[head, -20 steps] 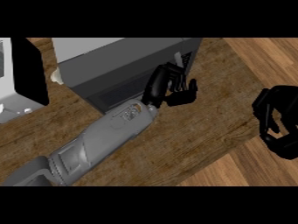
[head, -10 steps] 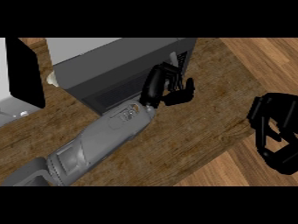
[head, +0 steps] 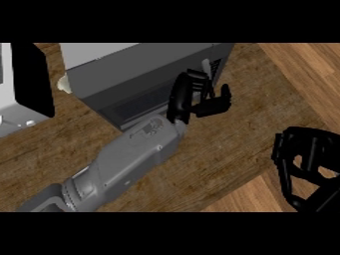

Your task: Pick up the milk, place it into the microwave and close the microwave

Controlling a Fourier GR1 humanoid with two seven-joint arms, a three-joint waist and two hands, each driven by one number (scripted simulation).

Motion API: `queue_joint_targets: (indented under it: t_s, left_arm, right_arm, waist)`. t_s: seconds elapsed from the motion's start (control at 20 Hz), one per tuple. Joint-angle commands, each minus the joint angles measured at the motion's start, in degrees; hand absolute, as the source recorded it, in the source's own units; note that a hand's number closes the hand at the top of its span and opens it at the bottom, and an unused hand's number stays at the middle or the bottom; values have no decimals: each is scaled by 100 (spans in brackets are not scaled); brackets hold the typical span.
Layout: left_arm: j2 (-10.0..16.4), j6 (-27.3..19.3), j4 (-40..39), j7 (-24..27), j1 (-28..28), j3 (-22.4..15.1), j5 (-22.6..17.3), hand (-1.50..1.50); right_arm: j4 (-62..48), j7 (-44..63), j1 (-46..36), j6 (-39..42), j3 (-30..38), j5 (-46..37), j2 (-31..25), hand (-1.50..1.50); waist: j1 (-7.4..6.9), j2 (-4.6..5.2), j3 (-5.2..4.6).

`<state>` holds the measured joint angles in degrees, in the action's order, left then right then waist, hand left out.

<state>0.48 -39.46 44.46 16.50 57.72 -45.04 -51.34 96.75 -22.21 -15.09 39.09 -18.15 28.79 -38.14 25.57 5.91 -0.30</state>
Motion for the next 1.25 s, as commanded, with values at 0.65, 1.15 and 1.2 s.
queue_joint_targets:
  t_s: [0.65,1.15,1.2]
  left_arm:
    - [34,1654,-463,183,-540,754,-1598,150]
    - [115,2448,-816,458,-721,519,-1834,150]
    - [120,2553,-831,474,-713,478,-1840,150]
  right_arm:
    - [951,93,1016,-361,-651,-40,385,150]
    - [1601,149,1524,-827,-934,-349,612,150]
    - [1608,192,1642,-905,-1017,-413,646,150]
  waist:
    - [-606,-40,-23]
    - [-788,-86,-18]
    - [-789,-84,-16]
